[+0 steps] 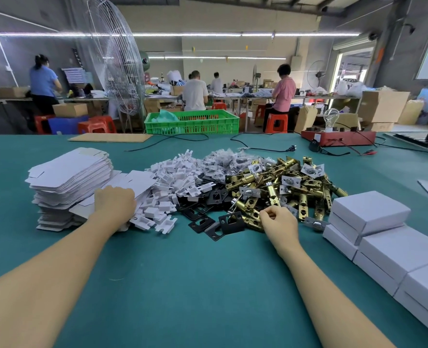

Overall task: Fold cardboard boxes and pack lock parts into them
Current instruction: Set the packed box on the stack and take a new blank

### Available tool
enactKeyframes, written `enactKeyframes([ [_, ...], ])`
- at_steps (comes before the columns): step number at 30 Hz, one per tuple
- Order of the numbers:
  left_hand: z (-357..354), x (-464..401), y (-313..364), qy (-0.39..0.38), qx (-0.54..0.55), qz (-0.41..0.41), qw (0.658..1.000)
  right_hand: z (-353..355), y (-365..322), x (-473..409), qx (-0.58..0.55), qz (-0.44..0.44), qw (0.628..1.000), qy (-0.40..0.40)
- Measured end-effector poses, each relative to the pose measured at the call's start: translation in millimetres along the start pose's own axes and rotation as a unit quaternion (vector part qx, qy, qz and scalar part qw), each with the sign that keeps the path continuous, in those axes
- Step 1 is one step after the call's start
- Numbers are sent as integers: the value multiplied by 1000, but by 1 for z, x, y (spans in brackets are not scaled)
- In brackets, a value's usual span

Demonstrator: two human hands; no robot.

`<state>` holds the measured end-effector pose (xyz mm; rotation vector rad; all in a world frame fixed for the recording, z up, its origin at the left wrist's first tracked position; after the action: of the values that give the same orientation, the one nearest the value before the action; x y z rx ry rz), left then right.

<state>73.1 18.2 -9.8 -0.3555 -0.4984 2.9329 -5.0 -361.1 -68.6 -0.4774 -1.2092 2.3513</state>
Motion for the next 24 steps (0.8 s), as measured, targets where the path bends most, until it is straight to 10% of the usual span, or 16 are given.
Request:
enactKeyframes([
  [7, 24, 8, 6, 25, 27, 26, 999, -1, 1, -2, 14, 1, 1000, 2],
  [14, 109, 71, 91, 465, 157, -20, 871, 5, -7, 7, -73, 28, 997, 6],
  [24, 89, 102, 221, 414, 203, -227, 858, -17, -37, 42, -406, -18, 871, -277],
])
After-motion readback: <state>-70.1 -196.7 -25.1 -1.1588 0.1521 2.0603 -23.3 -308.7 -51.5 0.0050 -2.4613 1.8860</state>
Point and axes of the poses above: each hand's wrist, its own x-axis away from the middle knuckle, its own z-axis out of the back of the hand, y = z × x, the point moved 6 cm from there along -x, towards the middle knuckle, and after that the axes turned 12 degrees about -z, right-handed, at the moved point
